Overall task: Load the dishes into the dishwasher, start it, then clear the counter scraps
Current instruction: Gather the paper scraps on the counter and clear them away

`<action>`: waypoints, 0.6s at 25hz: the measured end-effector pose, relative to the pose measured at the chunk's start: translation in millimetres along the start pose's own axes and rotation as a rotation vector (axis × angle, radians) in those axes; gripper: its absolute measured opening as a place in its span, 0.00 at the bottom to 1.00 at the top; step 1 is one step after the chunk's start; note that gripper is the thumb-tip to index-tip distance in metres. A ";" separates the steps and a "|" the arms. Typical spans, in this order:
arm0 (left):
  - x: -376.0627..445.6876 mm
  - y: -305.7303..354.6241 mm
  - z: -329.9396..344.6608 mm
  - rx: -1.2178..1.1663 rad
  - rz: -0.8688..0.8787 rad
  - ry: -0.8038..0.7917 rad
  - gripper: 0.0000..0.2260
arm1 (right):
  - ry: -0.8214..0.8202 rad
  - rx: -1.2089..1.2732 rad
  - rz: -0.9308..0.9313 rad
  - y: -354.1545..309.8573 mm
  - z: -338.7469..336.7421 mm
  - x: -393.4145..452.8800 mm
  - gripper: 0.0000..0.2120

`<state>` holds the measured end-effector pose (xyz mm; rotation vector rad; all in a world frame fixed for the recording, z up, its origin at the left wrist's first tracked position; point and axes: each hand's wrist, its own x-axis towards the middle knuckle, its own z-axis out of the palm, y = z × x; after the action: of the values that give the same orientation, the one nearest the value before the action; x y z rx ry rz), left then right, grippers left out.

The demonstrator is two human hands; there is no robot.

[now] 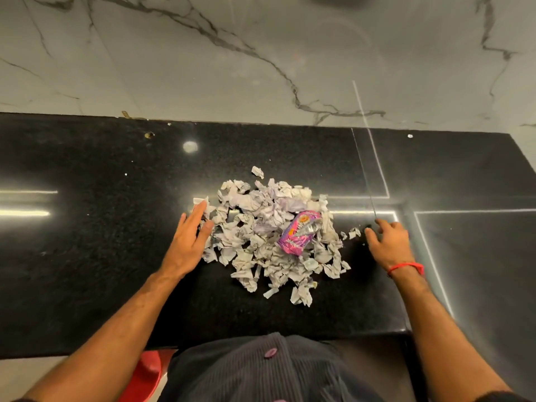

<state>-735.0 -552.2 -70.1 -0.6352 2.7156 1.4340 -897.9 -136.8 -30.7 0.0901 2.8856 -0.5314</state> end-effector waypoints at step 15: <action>-72.9 8.6 19.5 0.445 -0.049 -0.107 0.59 | -0.399 0.020 -0.246 -18.9 40.0 -130.4 0.66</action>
<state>-674.6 -507.1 -60.7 -0.5703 2.7678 0.7805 -764.7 -171.8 -33.0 -0.3344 2.5115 -0.5481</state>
